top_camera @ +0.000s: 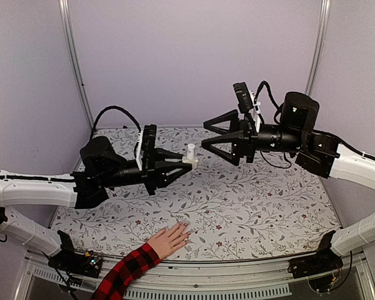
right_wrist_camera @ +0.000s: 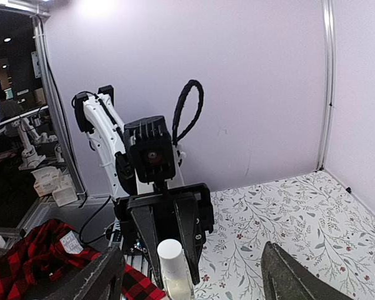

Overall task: Paint the nails
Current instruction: Unscrew the nail polish bottle.

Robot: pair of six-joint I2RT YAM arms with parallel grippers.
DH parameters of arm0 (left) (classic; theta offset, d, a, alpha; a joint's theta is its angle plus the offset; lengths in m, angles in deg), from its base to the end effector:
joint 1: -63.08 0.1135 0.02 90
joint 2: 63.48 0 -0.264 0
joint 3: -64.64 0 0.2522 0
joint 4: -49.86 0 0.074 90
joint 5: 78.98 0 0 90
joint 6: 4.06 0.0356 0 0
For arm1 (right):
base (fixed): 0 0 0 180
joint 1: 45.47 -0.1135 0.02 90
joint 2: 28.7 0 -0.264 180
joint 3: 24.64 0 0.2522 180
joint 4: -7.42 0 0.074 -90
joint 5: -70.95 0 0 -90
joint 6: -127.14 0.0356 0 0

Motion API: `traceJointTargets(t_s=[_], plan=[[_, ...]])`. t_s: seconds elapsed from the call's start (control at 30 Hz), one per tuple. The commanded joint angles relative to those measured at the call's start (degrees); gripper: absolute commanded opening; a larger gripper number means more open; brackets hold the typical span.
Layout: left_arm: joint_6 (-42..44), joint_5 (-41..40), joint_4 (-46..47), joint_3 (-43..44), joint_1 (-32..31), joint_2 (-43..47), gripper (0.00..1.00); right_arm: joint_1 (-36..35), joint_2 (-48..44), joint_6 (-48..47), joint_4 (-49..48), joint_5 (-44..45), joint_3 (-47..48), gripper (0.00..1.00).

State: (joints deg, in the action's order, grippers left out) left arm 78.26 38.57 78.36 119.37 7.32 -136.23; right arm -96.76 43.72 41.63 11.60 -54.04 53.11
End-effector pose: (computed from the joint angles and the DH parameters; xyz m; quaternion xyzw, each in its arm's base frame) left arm 0.1469 -0.2452 0.3068 0.4202 0.4927 -0.5221 0.5550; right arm 0.1683 0.2426 0.3907 -0.4622 0.5274 0.5046 0.5036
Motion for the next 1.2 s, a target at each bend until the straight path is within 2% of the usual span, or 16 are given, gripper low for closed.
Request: traceJointTargets(t_s=[0.0,0.5,1.0,1.17], plan=[[0.7,-5.4,-1.9,0.1,-0.2,0.9,0.00,0.3,-1.1,3.2,-0.6,7.6,0.1,0.78],[0.2,-18.2,-6.3,1.7,-0.1,-1.9,0.00,0.3,5.6,8.2,3.3,13.7,3.8,0.67],[0.0,-20.6,-7.1,2.8,-0.1,-3.8,0.00,-0.6,11.9,9.5,8.1,13.7,7.9,0.53],[0.2,-20.7,-7.1,2.9,-0.2,-3.9,0.00,-0.7,12.7,10.1,7.9,13.3,8.1,0.37]])
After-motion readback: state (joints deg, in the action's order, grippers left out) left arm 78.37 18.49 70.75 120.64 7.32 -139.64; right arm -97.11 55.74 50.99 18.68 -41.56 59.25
